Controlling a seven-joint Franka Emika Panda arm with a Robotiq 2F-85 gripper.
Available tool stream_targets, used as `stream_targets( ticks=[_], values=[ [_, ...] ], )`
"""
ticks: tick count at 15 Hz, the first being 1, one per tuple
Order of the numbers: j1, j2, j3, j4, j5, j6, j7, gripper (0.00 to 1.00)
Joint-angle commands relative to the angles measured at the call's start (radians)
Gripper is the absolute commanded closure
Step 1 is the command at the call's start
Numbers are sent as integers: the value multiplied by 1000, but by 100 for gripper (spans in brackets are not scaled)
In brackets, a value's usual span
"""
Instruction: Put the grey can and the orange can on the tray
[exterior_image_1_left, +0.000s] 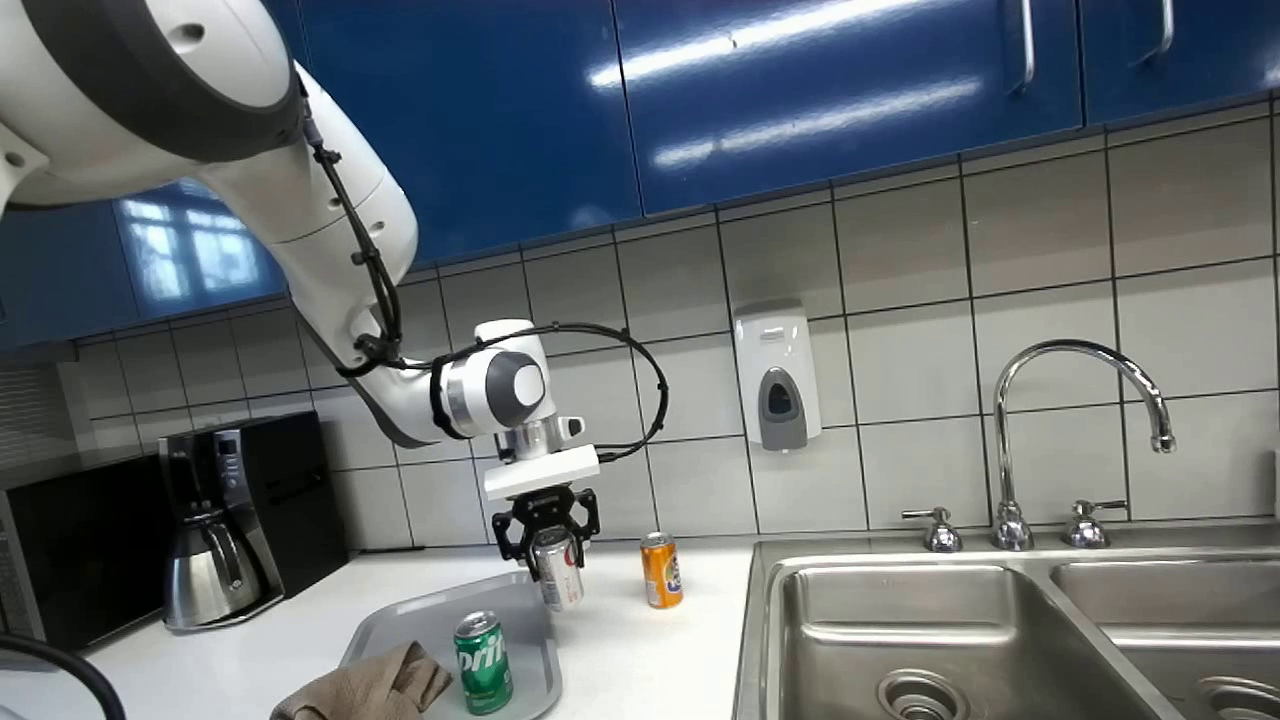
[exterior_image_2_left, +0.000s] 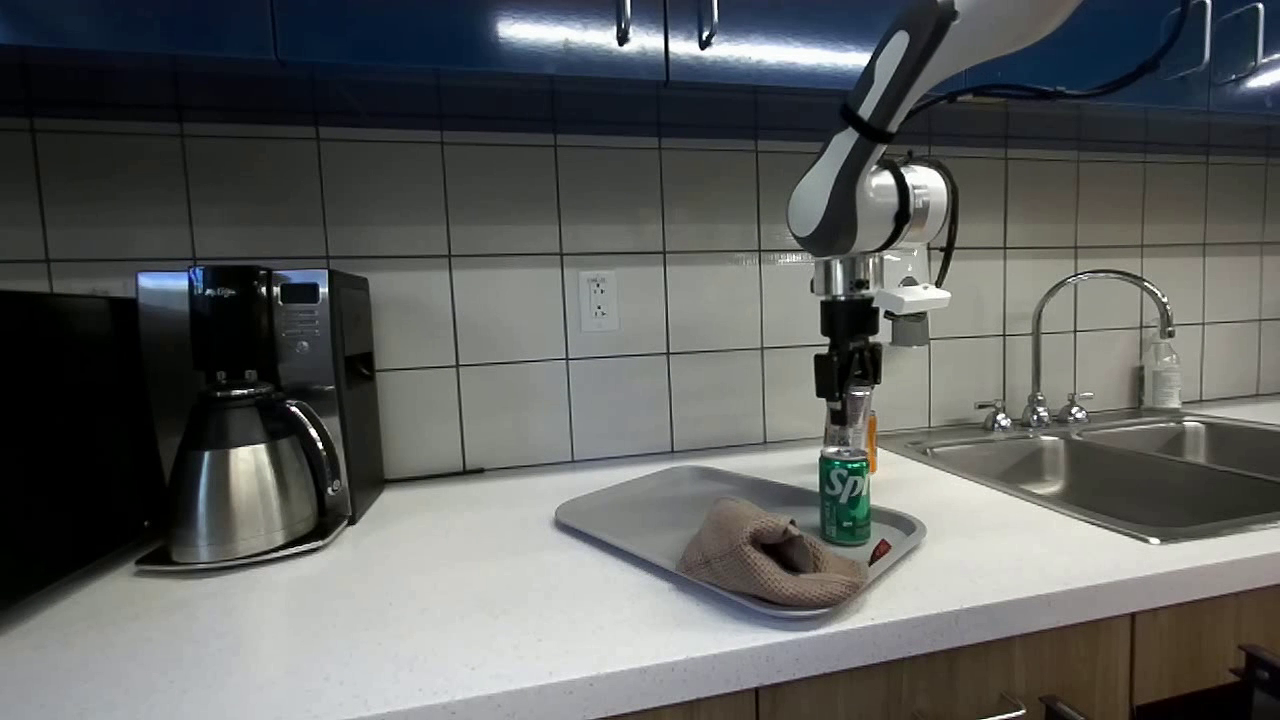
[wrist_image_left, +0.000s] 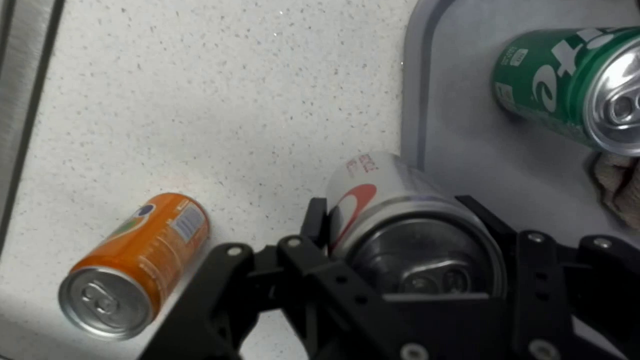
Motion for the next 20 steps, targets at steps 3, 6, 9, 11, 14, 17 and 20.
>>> stream_targets(
  ticks=[3,6,9,11,14,17,20],
  values=[
    [33,73,35,129,-14,-84,21,59],
    [54,106,48,177,-22,-134,20,59],
    [76,128,60,201,-34,-159,25,59],
    [92,136,68,203,-46,-163,31,59],
    [114,143,78,191,-56,-153,40,59],
    [124,159,94,196,-31,-154,56,59],
    [122,171,120,206,17,-167,74,59]
  ],
)
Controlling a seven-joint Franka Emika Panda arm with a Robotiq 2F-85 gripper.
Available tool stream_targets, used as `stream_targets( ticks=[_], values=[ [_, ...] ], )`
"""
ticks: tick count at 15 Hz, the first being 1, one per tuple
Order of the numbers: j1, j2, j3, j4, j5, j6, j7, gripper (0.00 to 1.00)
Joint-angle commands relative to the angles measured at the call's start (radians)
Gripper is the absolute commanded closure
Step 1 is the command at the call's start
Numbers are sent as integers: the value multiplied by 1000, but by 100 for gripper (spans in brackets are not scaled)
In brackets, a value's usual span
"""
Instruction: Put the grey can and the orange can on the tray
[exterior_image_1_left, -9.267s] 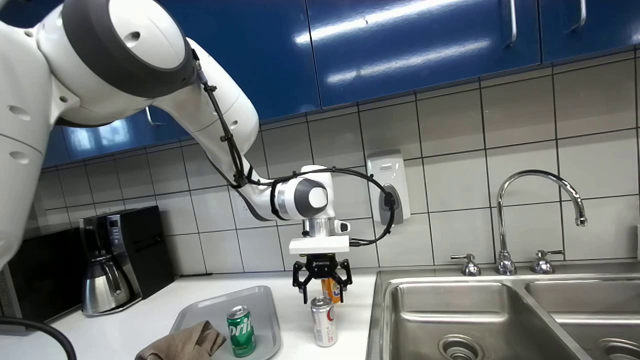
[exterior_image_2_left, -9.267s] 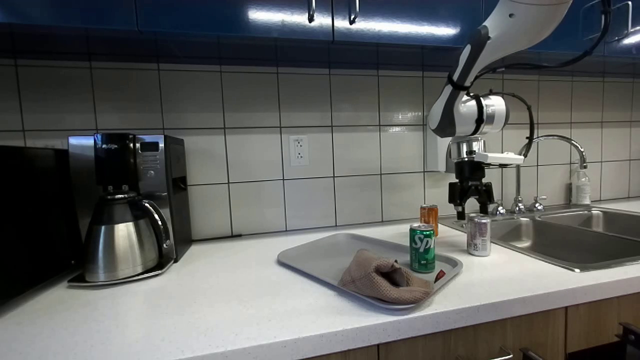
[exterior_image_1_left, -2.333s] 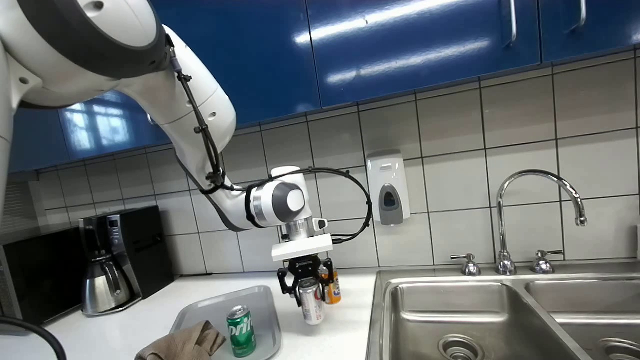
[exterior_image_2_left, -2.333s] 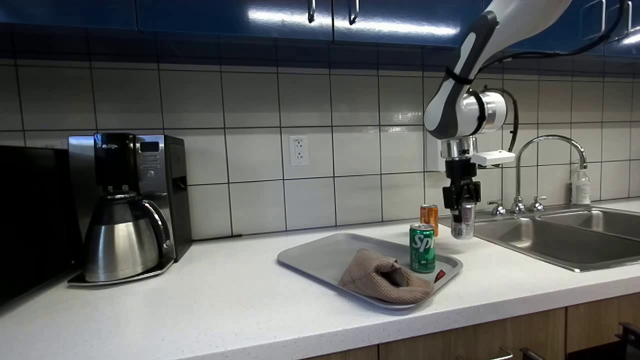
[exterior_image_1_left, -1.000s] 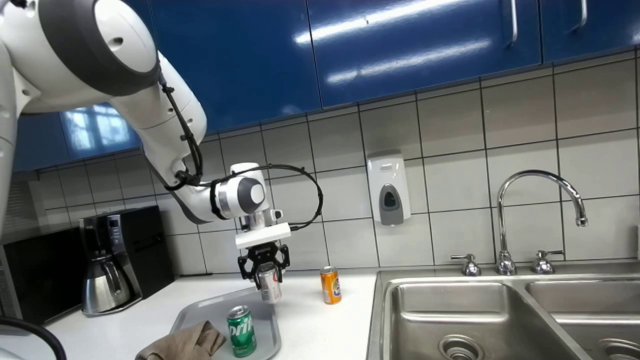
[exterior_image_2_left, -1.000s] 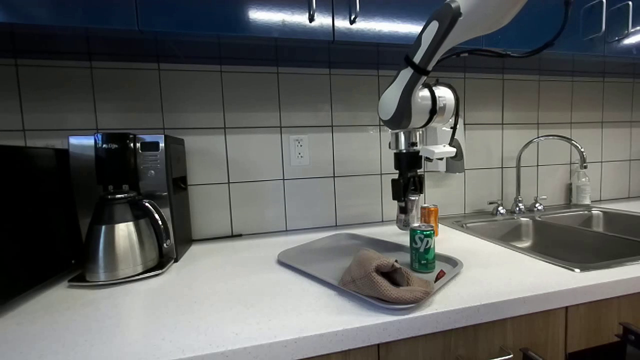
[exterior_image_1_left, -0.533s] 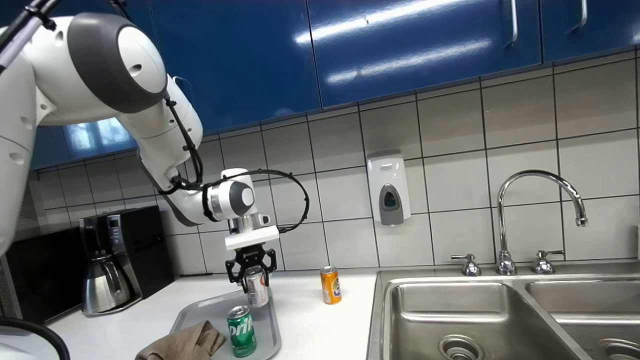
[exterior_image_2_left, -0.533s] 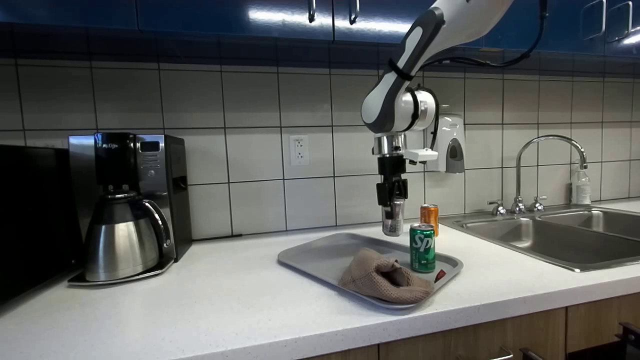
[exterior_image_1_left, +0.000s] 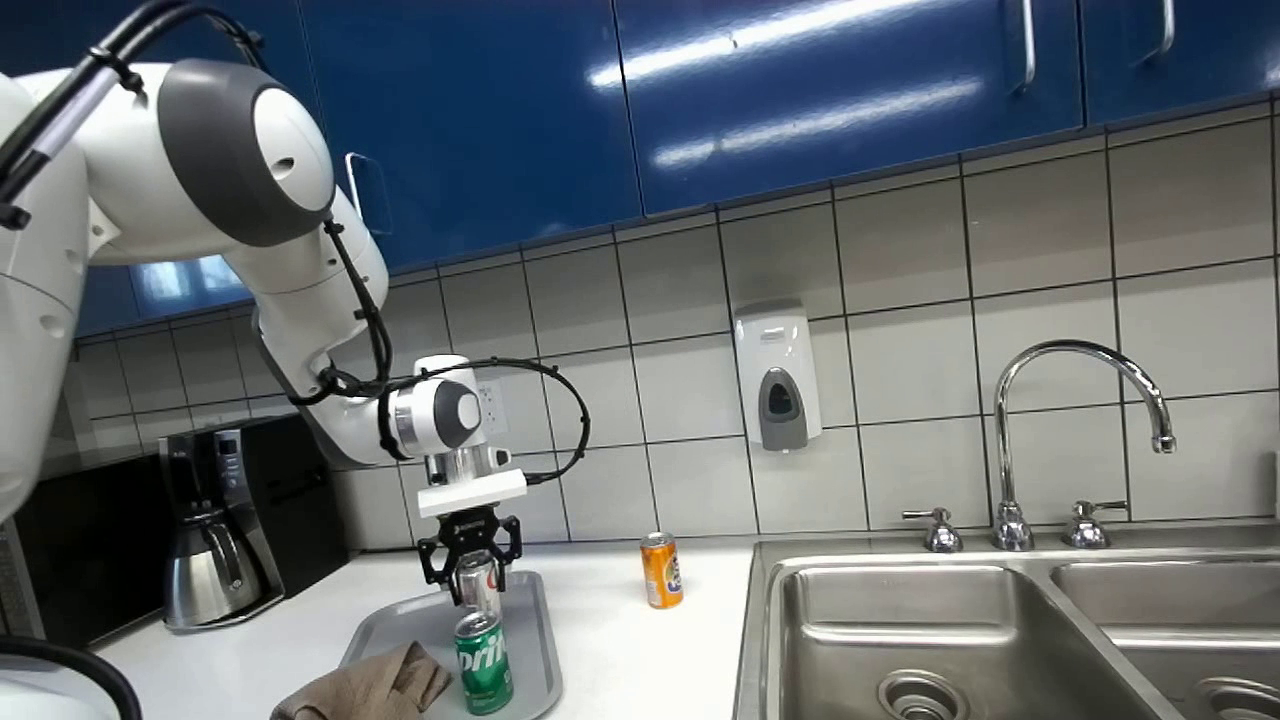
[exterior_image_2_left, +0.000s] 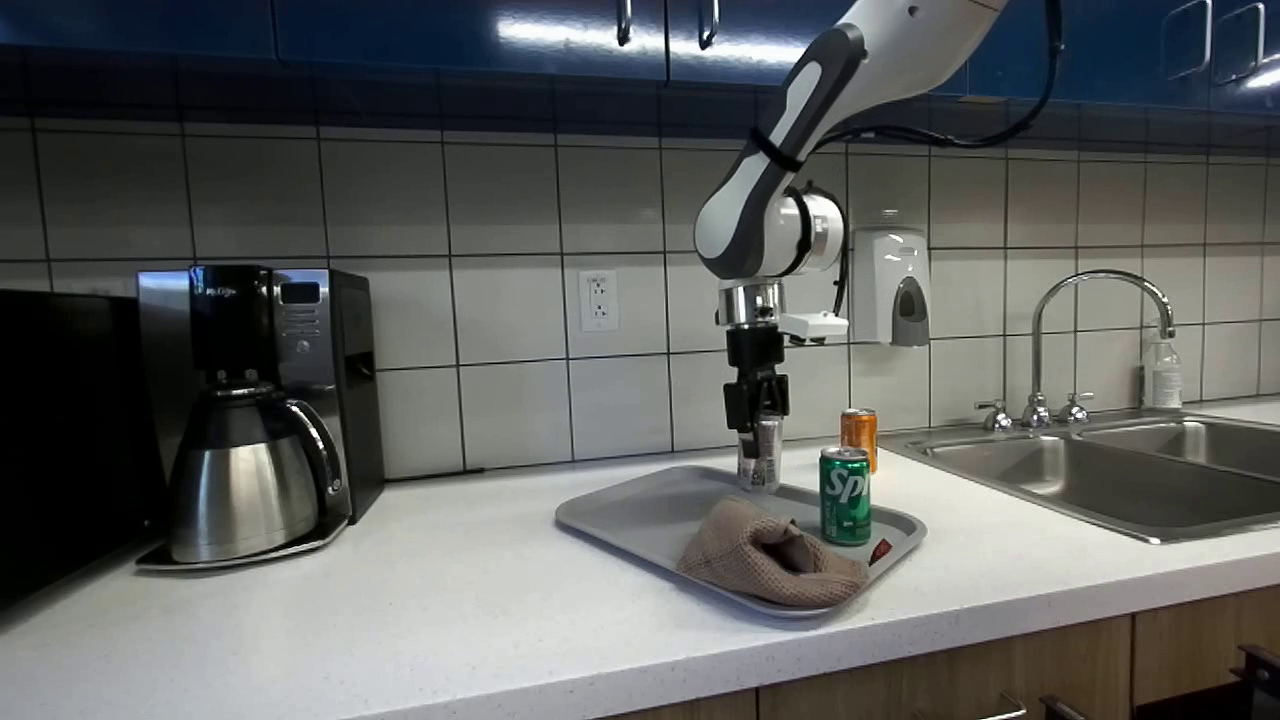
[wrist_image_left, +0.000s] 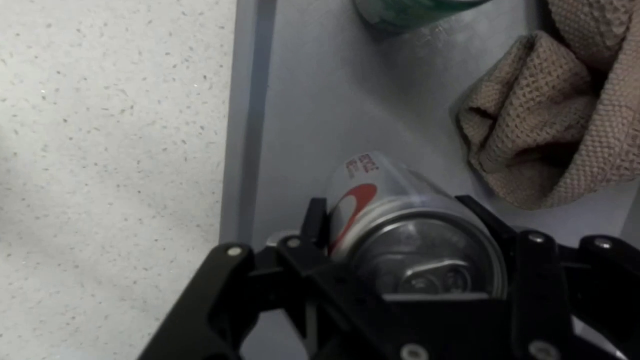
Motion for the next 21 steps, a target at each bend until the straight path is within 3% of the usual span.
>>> stream_targets(
  ticks=[1,5,15,21],
  values=[
    [-7,12,35,36,44,-48,40,59],
    [6,26,47,34,65,-35,84,59],
    [82,39,7,7,-136,-10,215,59],
    [74,48,12,5,-149,-6,209,59]
  ],
)
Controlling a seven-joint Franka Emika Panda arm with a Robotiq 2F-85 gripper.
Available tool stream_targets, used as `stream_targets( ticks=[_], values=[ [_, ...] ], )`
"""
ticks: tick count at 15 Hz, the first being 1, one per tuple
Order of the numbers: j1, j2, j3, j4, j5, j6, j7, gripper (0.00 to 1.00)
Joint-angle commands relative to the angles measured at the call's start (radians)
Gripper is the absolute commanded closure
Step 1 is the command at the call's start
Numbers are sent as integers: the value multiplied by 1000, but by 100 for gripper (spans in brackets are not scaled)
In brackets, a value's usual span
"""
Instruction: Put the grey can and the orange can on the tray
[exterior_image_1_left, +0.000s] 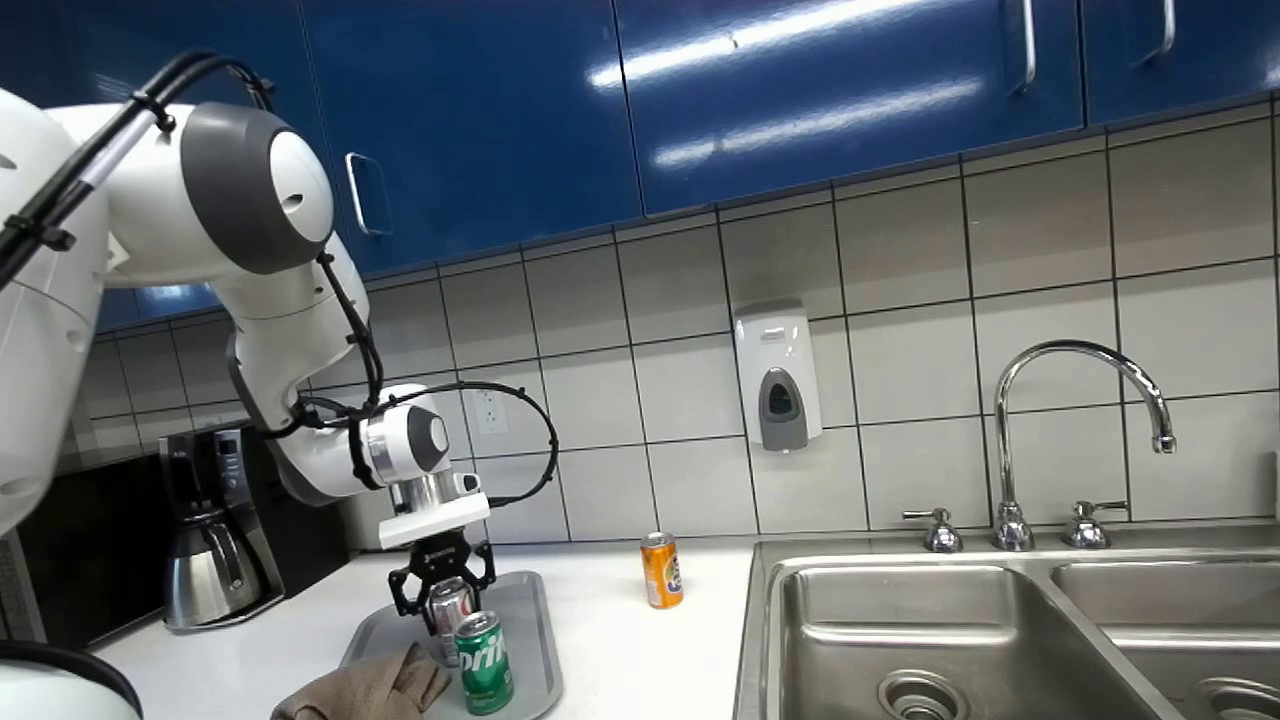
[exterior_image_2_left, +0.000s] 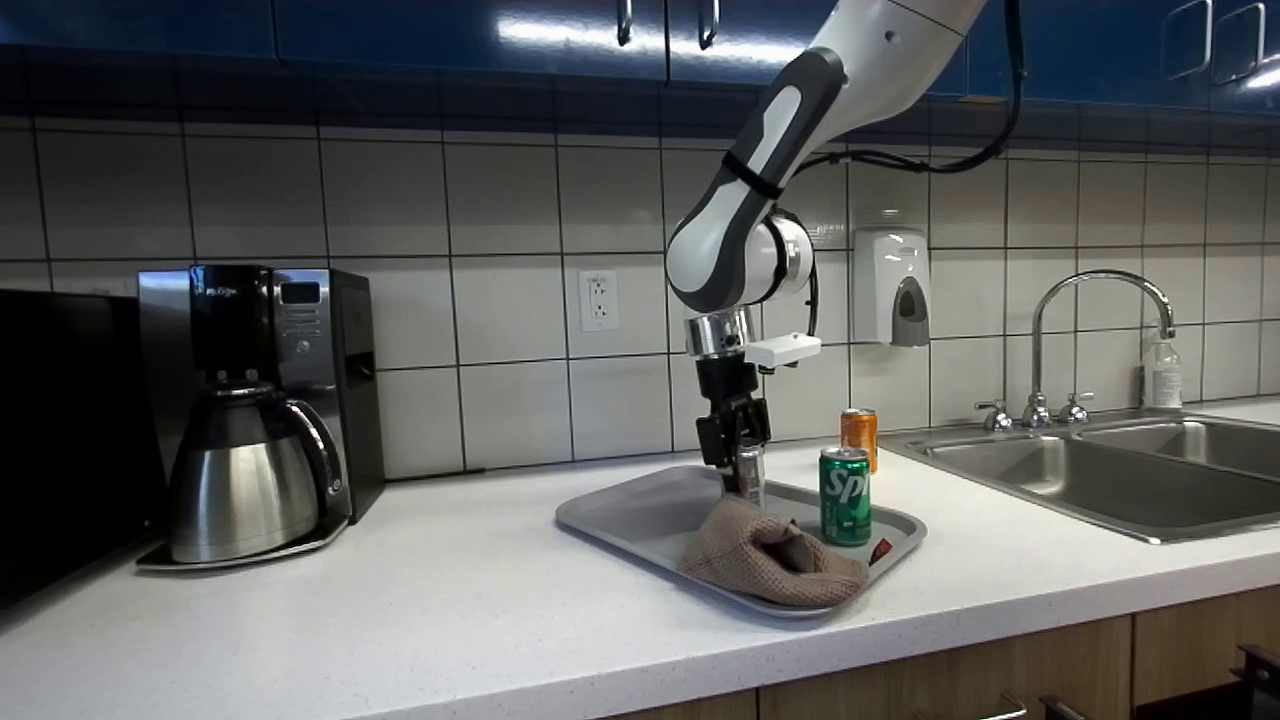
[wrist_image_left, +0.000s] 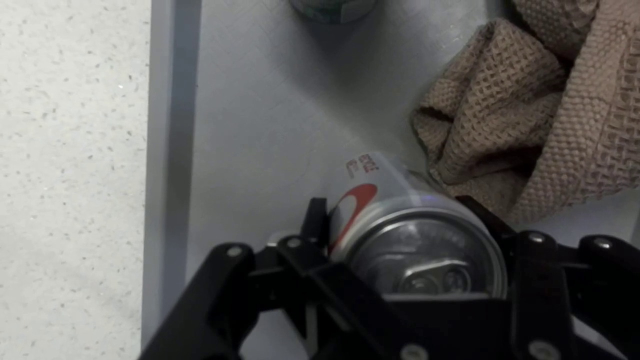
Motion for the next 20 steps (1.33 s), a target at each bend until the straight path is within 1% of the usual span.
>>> stream_targets(
  ticks=[1,2,3,4,5,11,20],
  values=[
    [2,-11,-8,2,-19,-7,23,59],
    [-1,-12,-7,5,-13,-14,20,9],
    [-2,-14,-8,4,-13,-14,20,7],
    [-2,-18,-10,3,-13,-13,21,2],
    [-3,-22,-11,2,-11,-17,20,0],
    [-12,-67,-5,-13,6,-25,6,0],
    [-16,-193,16,-50,65,-25,-4,0]
  ],
)
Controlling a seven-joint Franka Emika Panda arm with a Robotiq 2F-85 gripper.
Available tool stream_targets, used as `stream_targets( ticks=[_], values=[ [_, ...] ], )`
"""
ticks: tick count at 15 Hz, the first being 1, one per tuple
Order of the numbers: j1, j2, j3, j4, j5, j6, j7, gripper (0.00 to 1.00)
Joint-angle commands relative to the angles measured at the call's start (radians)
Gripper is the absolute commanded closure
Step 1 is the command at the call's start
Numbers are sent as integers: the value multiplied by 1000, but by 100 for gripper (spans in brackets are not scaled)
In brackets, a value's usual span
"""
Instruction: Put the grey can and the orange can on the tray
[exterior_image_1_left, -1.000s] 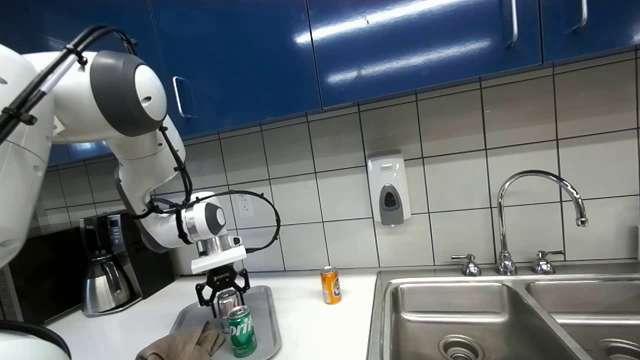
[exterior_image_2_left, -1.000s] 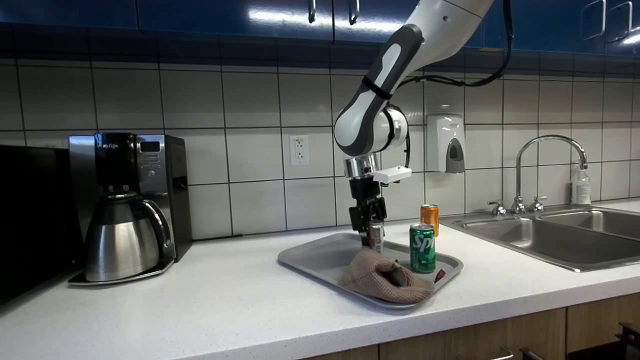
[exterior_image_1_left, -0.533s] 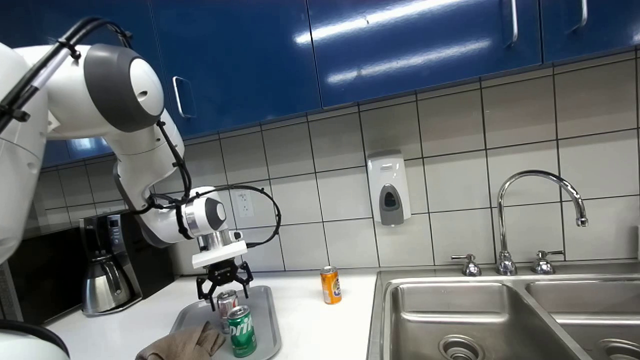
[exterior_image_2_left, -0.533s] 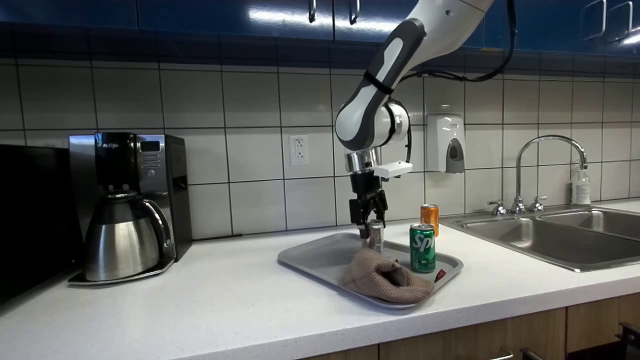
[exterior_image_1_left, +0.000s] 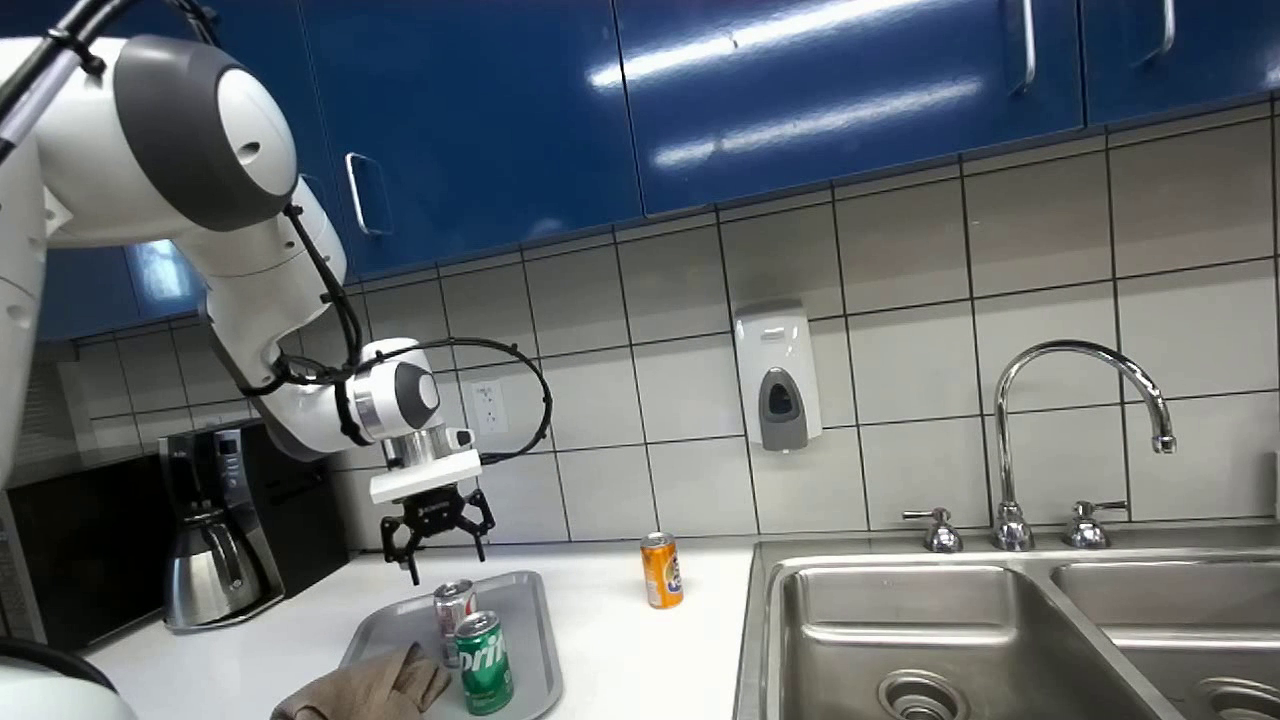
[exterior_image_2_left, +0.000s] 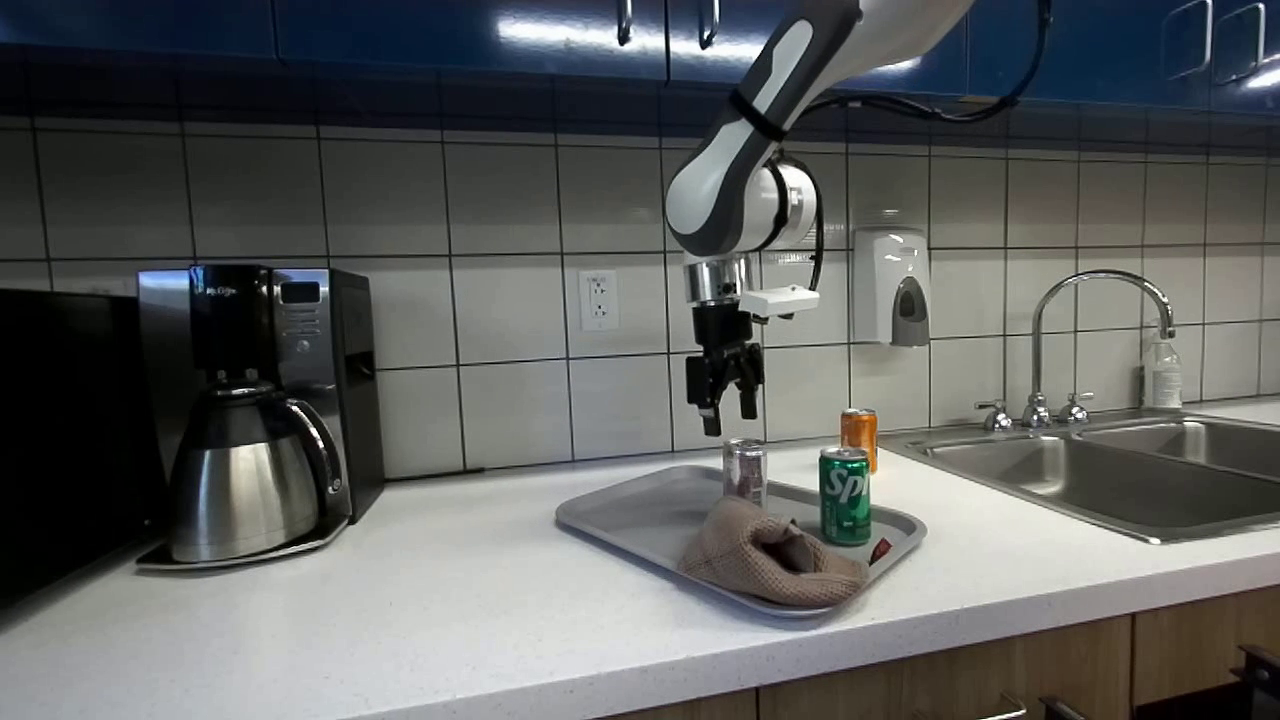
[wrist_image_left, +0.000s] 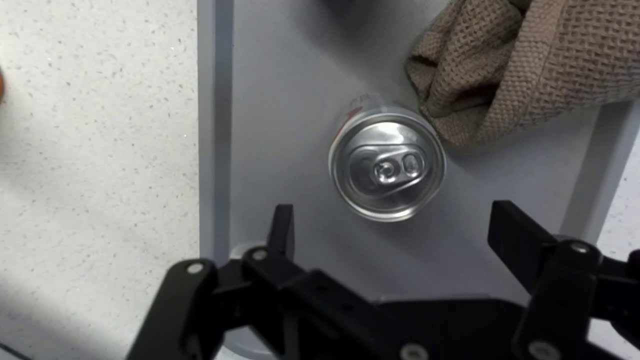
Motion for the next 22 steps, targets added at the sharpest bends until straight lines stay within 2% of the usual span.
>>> stream_targets(
  ticks=[1,10,22],
  values=[
    [-13,-87,13,-46,21,-19,1,0],
    [-66,-143,-12,-93,122,4,-14,0],
    [-177,-101,-110,-55,117,6,-44,0]
  ],
)
